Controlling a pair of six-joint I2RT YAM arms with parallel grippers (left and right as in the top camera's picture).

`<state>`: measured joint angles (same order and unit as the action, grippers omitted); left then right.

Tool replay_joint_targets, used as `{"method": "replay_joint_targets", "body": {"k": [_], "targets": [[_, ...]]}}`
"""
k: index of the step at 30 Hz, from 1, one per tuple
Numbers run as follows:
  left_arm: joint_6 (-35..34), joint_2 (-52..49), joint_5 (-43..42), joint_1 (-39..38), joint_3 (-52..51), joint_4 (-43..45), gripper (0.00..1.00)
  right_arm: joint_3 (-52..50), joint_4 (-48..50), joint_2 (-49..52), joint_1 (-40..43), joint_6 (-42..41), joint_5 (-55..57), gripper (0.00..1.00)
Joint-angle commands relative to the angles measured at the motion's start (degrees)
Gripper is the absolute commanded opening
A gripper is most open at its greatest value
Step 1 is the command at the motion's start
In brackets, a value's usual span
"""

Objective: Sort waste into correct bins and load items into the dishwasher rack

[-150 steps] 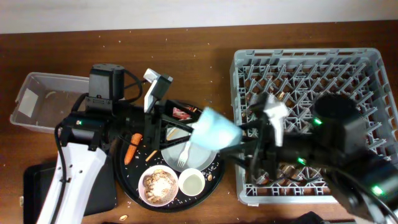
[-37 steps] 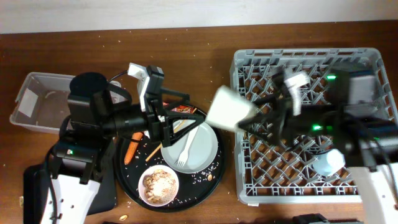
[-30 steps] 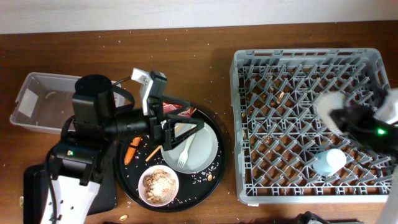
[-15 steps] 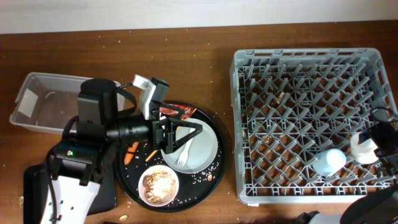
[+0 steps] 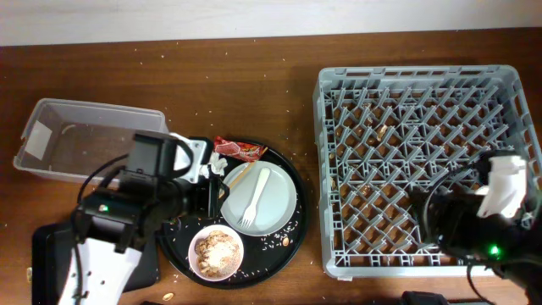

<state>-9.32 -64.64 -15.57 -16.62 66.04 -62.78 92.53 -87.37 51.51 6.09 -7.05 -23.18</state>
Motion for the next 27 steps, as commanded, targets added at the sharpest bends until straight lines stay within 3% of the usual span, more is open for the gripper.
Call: {"method": "replay_joint_targets", "body": {"k": [1,5,8,10,12,14,16,21,27], "targets": [[-1.5,-6.6,14.6,-6.5,-4.9,5.2,0.50,-0.6,0.2,0.6,-7.6,0.6,-0.8,0.70],[-1.5,-16.8,17.8,-9.7,-5.0,8.9,0.42,-10.6,3.7,2.3,-15.2,-3.7,-0.9,0.65],[-1.6,-12.6,19.5,-6.7,5.1,-2.6,0.43,-26.0,24.2,7.3,-29.5,-14.4,-0.3,0.61],[-1.5,-9.5,21.0,-3.3,11.2,-8.6,0.55,-27.4,33.4,15.6,-39.0,-18.7,4.9,0.61],[-1.5,-5.4,21.0,2.3,15.3,-13.2,0.77,-25.7,42.2,29.6,-47.4,-28.0,17.3,0.62],[-1.5,-2.5,21.0,5.2,15.3,-16.1,0.94,-24.4,48.5,40.9,-47.9,-34.1,20.4,0.62],[-1.5,-1.5,21.0,5.8,15.3,-18.1,0.99,-23.5,54.6,49.1,-47.0,-37.0,19.9,0.61],[-1.5,-1.6,21.0,5.8,15.3,-19.2,0.99,-23.4,63.2,59.2,-47.8,-40.0,17.4,0.55],[-1.5,-1.6,21.0,5.8,15.3,-19.2,0.99,-23.4,56.2,59.5,-52.1,-41.9,19.5,0.45]]}}
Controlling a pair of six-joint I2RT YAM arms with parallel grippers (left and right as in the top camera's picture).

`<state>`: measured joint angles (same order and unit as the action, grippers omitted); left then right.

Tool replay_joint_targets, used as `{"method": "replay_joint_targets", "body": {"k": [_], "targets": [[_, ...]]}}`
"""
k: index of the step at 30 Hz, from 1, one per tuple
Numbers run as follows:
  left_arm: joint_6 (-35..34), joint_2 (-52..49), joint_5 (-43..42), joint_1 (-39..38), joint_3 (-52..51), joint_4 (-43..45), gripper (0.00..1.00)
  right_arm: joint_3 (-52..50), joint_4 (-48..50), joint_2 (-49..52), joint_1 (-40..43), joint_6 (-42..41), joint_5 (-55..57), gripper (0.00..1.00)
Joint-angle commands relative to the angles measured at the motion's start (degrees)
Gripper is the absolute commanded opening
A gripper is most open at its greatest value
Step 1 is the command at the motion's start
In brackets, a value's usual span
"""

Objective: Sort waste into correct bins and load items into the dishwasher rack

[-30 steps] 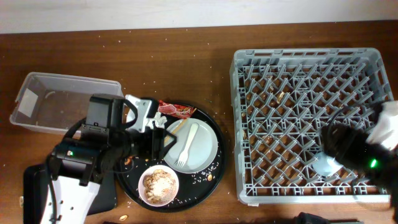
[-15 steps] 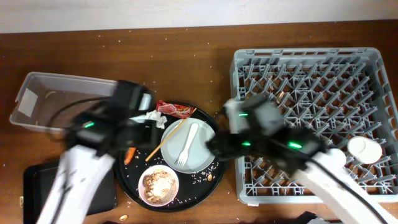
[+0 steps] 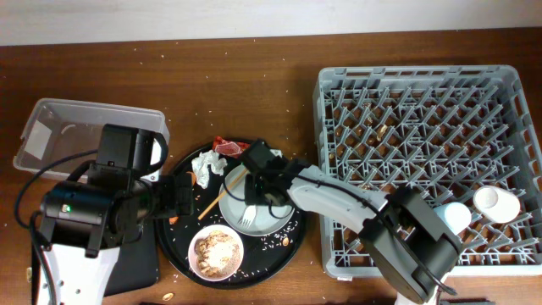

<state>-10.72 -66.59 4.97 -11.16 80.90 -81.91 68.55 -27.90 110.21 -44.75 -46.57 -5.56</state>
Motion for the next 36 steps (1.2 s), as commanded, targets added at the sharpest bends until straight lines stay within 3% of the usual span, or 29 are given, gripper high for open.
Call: {"method": "replay_joint_targets", "body": {"k": [1,7,9,12,17,19,23,27,29,30,32,34,36], "targets": [[-0.1,0.3,0.5,0.3,0.4,-0.1,0.99,0.5,-5.4,0.8,-1.5,-3.5,3.9,0.44],[-0.1,0.3,0.5,0.3,0.4,-0.1,0.99,0.5,-7.5,0.8,-1.3,-6.4,7.6,0.36],[-0.1,0.3,0.5,0.3,0.4,0.0,0.99,0.5,-8.6,0.8,-1.4,-6.5,7.6,0.23],[-0.1,0.3,0.5,0.3,0.4,0.0,0.99,0.5,-10.9,0.8,-1.4,-6.4,8.9,0.19],[-0.1,0.3,0.5,0.3,0.4,0.0,0.99,9.5,-17.7,-3.2,-1.3,4.8,9.2,0.04],[-0.1,0.3,0.5,0.3,0.4,0.0,0.99,14.0,-21.6,-5.7,-0.7,5.5,9.3,0.04],[-0.1,0.3,0.5,0.3,0.4,0.0,0.99,19.9,-32.2,-11.4,6.9,7.2,16.6,0.04],[-0.1,0.3,0.4,0.3,0.4,0.0,0.99,19.3,-37.5,-11.6,21.5,19.8,16.3,0.04],[-0.1,0.3,0.4,0.3,0.4,0.0,0.99,16.9,-36.5,-9.4,23.5,22.8,15.7,0.04],[-0.1,0.3,0.5,0.3,0.4,0.0,0.99,15.6,-35.7,-8.7,23.3,23.9,14.3,0.05],[-0.1,0.3,0.4,0.3,0.4,0.0,0.99,15.8,-35.6,-9.0,21.9,23.8,13.7,0.36],[-0.1,0.3,0.5,0.3,0.4,0.0,0.99,18.1,-33.5,-12.4,15.4,18.2,9.3,0.46],[-0.1,0.3,0.5,0.3,0.4,0.0,0.99,17.9,-28.8,-12.2,6.9,9.7,7.5,0.48]]}}
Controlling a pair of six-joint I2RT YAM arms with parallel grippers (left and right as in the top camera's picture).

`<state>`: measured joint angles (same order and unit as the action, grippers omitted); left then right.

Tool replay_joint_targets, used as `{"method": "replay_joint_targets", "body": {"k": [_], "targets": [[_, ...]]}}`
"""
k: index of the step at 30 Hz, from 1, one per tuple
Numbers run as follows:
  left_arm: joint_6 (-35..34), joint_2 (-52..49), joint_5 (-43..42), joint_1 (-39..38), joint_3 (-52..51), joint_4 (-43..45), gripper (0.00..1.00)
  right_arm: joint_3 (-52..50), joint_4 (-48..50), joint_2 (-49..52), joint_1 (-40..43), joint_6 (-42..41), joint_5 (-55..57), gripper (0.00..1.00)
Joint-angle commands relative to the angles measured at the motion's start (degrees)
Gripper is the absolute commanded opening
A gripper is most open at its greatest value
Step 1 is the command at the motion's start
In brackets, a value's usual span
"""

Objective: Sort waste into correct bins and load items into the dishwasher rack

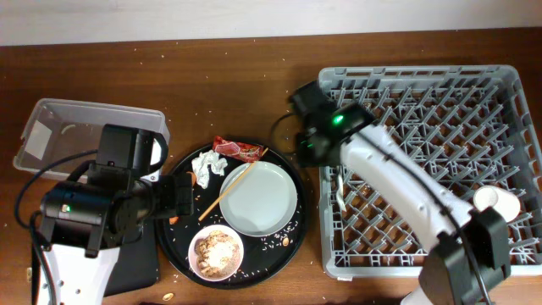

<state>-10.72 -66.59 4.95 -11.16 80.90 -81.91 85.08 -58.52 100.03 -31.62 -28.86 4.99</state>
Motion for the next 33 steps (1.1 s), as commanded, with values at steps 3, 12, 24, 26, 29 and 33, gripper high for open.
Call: {"method": "replay_joint_targets", "body": {"k": [3,12,24,26,29,33], "targets": [[-0.1,0.3,0.5,0.3,0.4,0.0,0.99,-0.4,10.1,5.7,-15.9,-25.4,-2.9,0.52],[-0.1,0.3,0.5,0.3,0.4,0.0,0.99,-0.4,24.9,19.6,-15.8,-31.0,-4.8,0.22],[-0.1,0.3,0.5,0.3,0.4,0.0,0.99,2.1,21.8,9.8,-11.0,-19.2,-6.7,0.04],[-0.1,0.3,0.5,0.3,0.4,0.0,0.99,2.2,20.5,6.3,-8.2,-14.1,-5.3,0.04],[-0.1,0.3,0.5,0.3,0.4,0.0,0.99,2.2,12.4,-4.4,4.0,-1.3,-5.5,0.04],[-0.1,0.3,0.5,0.3,0.4,0.0,0.99,0.3,-0.2,-4.5,16.0,13.1,-5.6,0.04]]}}
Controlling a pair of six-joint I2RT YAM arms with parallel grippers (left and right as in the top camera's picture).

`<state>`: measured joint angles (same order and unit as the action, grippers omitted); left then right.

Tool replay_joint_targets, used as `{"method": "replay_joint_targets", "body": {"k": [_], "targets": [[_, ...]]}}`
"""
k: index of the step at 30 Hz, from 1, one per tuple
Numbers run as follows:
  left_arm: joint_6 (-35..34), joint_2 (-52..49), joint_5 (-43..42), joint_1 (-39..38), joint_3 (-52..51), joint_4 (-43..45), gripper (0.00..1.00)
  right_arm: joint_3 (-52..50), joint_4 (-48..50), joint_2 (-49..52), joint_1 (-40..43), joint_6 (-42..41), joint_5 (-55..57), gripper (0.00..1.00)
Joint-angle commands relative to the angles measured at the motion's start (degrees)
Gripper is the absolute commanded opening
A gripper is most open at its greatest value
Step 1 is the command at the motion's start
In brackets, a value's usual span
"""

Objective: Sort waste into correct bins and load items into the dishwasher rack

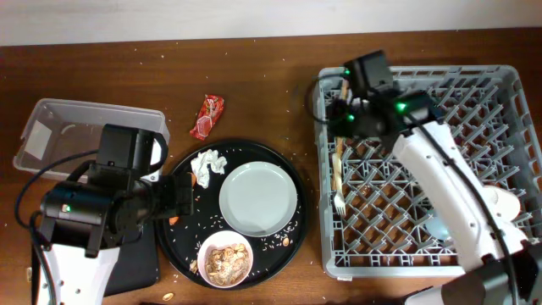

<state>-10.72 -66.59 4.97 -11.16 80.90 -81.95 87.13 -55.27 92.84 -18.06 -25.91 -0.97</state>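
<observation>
The grey dishwasher rack (474,110) fills the right side. A white fork (339,202) and a wooden chopstick (337,161) lie in its left column. My right gripper (342,120) hovers over the chopstick's far end; its jaws are hidden from above. A white cup (506,202) sits at the rack's right edge. The black round tray (288,161) carries a white plate (258,199), a bowl of food scraps (225,258) and a crumpled tissue (207,165). At the tray's left rim my left gripper (181,196) stands open. A red wrapper (206,117) lies on the table.
A clear plastic bin (85,135) stands at the far left, beside my left arm. A dark flat bin (140,267) lies under that arm at the front left. Crumbs are scattered over the brown table (254,76).
The chopstick has gone from the tray to the rack's left column, beside the fork. My right gripper now sits farther back over the rack. The red wrapper now lies on the table behind the tray.
First the fork and chopstick lay on the plate and my right arm was at the rack's right end with a white cup. Then the right gripper was over the fork on the plate. Later the fork lay in the rack; now the chopstick lies there too.
</observation>
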Motion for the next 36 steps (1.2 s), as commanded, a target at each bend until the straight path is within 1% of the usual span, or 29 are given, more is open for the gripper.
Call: {"method": "replay_joint_targets", "body": {"k": [1,2,3,4,5,6,7,9,10,11,12,14,16,17,18,19,20,23,25,27,29,31,32,34,35,36], "targets": [[-0.1,0.3,0.5,0.3,0.4,0.0,0.99,-2.8,-3.5,4.7,2.3,11.0,0.9,0.11],[-0.1,0.3,0.4,0.3,0.4,0.0,0.99,-2.8,-3.7,5.9,1.9,10.9,3.2,0.28],[-0.1,0.3,0.5,0.3,0.4,0.0,0.99,-2.8,-3.9,5.8,1.6,10.9,5.5,0.38],[-0.1,0.3,0.5,0.3,0.4,0.0,0.99,-2.8,-4.1,4.5,0.8,10.9,5.0,0.40],[-0.1,0.3,0.5,0.3,0.4,0.0,0.99,-2.8,-4.5,3.0,-1.0,10.9,3.1,0.41],[-0.1,0.3,0.5,0.3,0.4,0.0,0.99,-2.8,-5.4,0.7,-5.1,10.6,-2.4,0.41],[-0.1,0.3,0.5,0.3,0.4,0.0,0.99,-2.8,-6.5,0.3,-9.8,7.9,-5.6,0.41],[-0.1,0.3,0.4,0.3,0.4,0.0,0.99,-5.0,-6.5,2.9,-19.6,-5.7,-2.4,0.41],[-0.1,0.3,0.5,0.3,0.4,0.0,0.99,-7.1,-5.3,4.8,-22.2,-10.4,-0.2,0.41],[-0.1,0.3,0.5,0.3,0.4,0.0,0.99,-10.0,-3.4,7.6,-23.5,-15.6,0.6,0.41],[-0.1,0.3,0.5,0.3,0.4,0.0,0.99,-12.9,-1.3,10.8,-23.5,-18.2,0.5,0.41],[-0.1,0.3,0.5,0.3,0.4,0.0,0.99,-15.4,1.7,14.6,-23.1,-18.1,0.4,0.41],[-0.1,0.3,0.5,0.3,0.4,0.0,0.99,-15.6,2.3,17.6,-23.1,-18.1,0.6,0.41],[-0.1,0.3,0.5,0.3,0.4,0.0,0.99,-15.6,2.4,19.1,-23.1,-18.1,0.6,0.38],[-0.1,0.3,0.5,0.3,0.4,0.0,0.99,-15.6,2.6,20.1,-23.1,-18.1,0.6,0.11],[-0.1,0.3,0.5,0.3,0.4,0.0,0.99,-15.6,2.8,20.0,-23.1,-18.0,0.6,0.04],[-0.1,0.3,0.5,0.3,0.4,0.0,0.99,-15.6,3.1,19.5,-22.8,-17.9,0.8,0.04],[-0.1,0.3,0.5,0.3,0.4,0.0,0.99,-15.5,2.4,15.5,-18.5,-17.9,1.4,0.04],[-0.1,0.3,0.5,0.3,0.4,0.0,0.99,-12.5,2.4,9.9,-15.1,-11.0,1.4,0.04],[-0.1,0.3,0.5,0.3,0.4,0.0,0.99,-8.7,2.1,4.8,-15.0,-4.3,1.2,0.04],[-0.1,0.3,0.4,0.3,0.4,0.0,0.99,-4.6,1.4,-2.4,-14.5,-1.9,2.8,0.04],[-0.1,0.3,0.5,0.3,0.4,0.0,0.99,-3.1,0.1,-9.4,-13.3,1.2,9.7,0.04],[-0.1,0.3,0.5,0.3,0.4,0.0,0.99,-3.1,-2.5,-12.9,-12.5,3.2,19.7,0.04],[-0.1,0.3,0.5,0.3,0.4,0.0,0.99,-3.1,-10.3,-17.0,-10.0,3.2,43.7,0.04],[-0.1,0.3,0.5,0.3,0.4,0.0,0.99,-3.1,-13.4,-17.0,-7.3,3.2,52.9,0.04],[-0.1,0.3,0.5,0.3,0.4,0.0,0.99,-3.3,-14.4,-16.6,-5.2,3.2,56.2,0.04]]}}
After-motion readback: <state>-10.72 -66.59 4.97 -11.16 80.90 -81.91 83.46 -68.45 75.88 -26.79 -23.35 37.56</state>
